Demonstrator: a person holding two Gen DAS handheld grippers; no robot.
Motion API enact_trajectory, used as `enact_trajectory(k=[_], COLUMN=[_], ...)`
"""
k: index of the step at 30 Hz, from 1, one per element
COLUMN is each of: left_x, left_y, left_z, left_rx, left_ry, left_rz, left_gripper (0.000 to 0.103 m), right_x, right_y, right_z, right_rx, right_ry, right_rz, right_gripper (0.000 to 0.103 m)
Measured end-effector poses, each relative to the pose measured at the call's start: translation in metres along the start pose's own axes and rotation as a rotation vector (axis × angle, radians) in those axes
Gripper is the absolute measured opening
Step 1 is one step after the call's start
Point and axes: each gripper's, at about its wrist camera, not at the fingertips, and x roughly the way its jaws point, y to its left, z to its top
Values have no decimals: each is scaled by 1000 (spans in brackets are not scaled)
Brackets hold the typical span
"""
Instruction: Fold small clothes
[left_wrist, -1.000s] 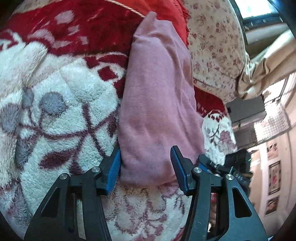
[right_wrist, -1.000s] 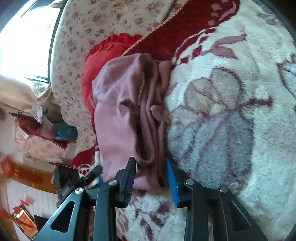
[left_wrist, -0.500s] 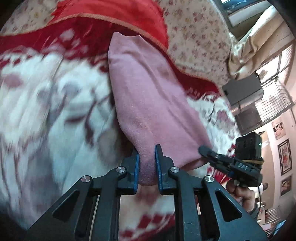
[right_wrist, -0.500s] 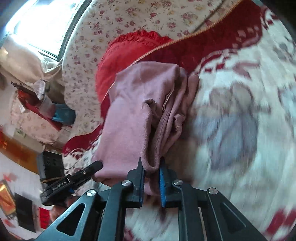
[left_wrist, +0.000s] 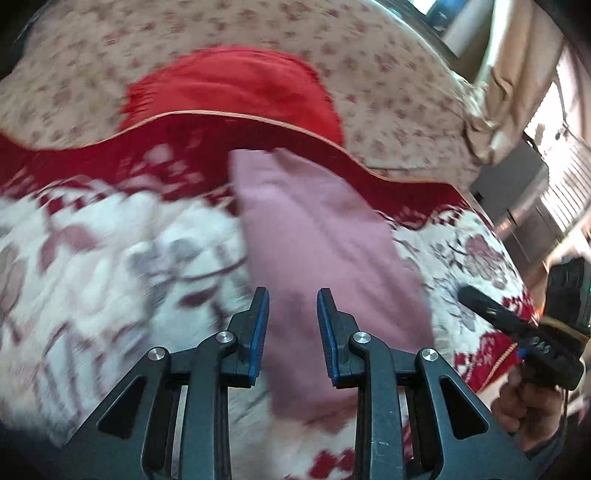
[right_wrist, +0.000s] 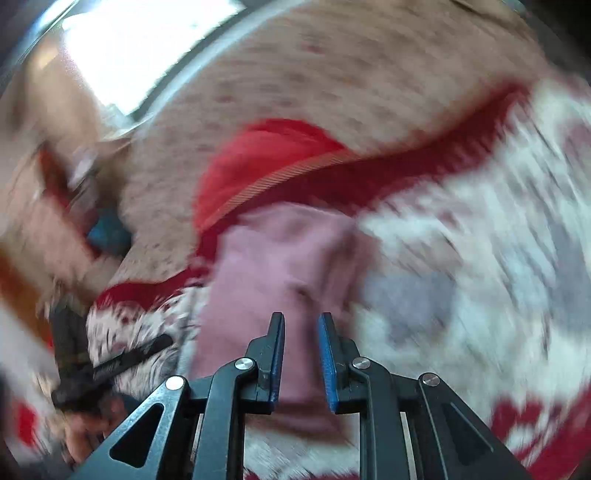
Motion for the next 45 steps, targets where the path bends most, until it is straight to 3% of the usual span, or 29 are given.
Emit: enact_trajectory(k=[3, 6, 7, 8, 11, 12, 17, 19, 22, 25, 28, 31, 36, 45], left_x=[26, 54, 63, 71, 70, 71, 76, 78, 77, 52, 31, 23, 19, 12], left_y=[-11, -8, -7, -4, -7, -11, -25, -33, -35, -32, -35, -34, -42, -58], left_z=[18, 23, 19, 12, 1, 1, -3, -7, -6, -3, -7, -19, -44, -53], left_rx=[32, 33, 40, 51, 100, 109, 160, 203, 197, 155, 190, 172, 165, 223], left_ry=[17, 74, 106, 130, 69, 72, 72, 80, 76, 23, 2, 38, 127, 98], left_rz=[23, 31, 22, 15, 23, 31, -10, 5, 1, -9, 88, 207, 286, 307], left_gripper=[24, 24, 24, 27, 30, 32, 73, 79, 80, 80, 80, 80, 80, 80], right_x=[40, 76, 84, 97, 96, 95, 92, 93, 92, 76, 40, 5, -21, -20], right_y=[30, 25, 18, 3, -25, -25, -22, -15, -5, 3, 10, 14, 13, 31], right_z=[22, 27, 23, 17, 9, 9, 1, -1, 1, 4, 4, -12, -60, -74], right_rx=[-211, -295, -313, -290, -137, -138, -173, -176, -225, -235, -200, -170, -51, -143], right_ry=[85, 155, 179, 229, 216, 216, 172, 171, 160, 139, 94, 57, 76, 50], right_rz=[-130, -131, -175, -246, -165, -161, -168, -180, -209, -236, -265, -358, -329, -353], right_gripper=[17, 17, 17, 17, 18, 19, 22, 23, 24, 24, 26, 30, 31, 31])
